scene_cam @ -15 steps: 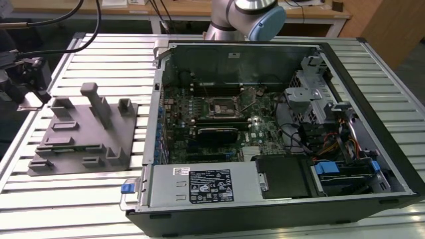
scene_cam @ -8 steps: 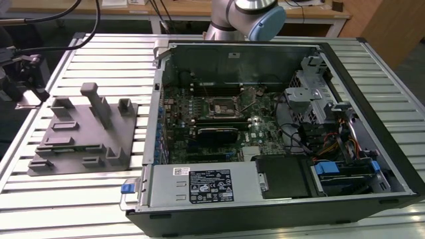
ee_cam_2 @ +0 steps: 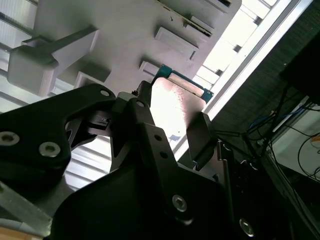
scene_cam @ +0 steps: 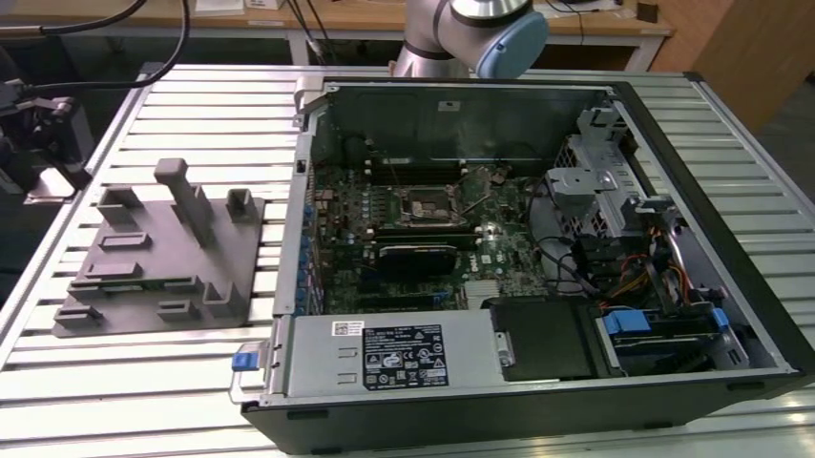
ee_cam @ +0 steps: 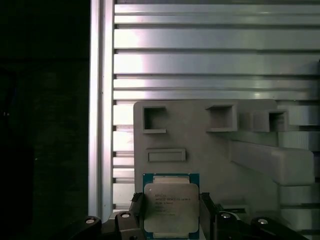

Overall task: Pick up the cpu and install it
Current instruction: 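Pick up the cpu and move it towards the insertion slot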

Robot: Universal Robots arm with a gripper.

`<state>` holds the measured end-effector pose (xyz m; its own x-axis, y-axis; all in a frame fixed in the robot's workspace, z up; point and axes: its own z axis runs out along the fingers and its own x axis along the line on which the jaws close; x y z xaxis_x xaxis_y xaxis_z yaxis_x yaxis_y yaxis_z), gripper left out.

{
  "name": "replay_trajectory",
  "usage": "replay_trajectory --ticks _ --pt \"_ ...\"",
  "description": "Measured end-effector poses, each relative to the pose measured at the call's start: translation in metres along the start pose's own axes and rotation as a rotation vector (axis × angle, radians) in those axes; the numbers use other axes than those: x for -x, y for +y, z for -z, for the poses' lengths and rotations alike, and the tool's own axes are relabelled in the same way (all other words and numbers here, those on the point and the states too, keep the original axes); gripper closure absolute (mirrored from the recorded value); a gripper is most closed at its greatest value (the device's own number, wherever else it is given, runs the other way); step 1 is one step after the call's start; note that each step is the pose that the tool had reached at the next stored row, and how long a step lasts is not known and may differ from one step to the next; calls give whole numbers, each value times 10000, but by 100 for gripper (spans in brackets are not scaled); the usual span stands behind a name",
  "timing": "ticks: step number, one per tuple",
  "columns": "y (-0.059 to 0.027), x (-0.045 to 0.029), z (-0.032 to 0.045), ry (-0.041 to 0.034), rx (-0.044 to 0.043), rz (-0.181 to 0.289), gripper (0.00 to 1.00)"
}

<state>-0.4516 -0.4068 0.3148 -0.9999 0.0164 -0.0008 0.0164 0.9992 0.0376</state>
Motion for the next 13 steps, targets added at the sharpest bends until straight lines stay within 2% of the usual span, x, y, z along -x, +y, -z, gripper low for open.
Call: replay_trajectory --ticks 13 --pt "4 0 113 0 0 0 47"
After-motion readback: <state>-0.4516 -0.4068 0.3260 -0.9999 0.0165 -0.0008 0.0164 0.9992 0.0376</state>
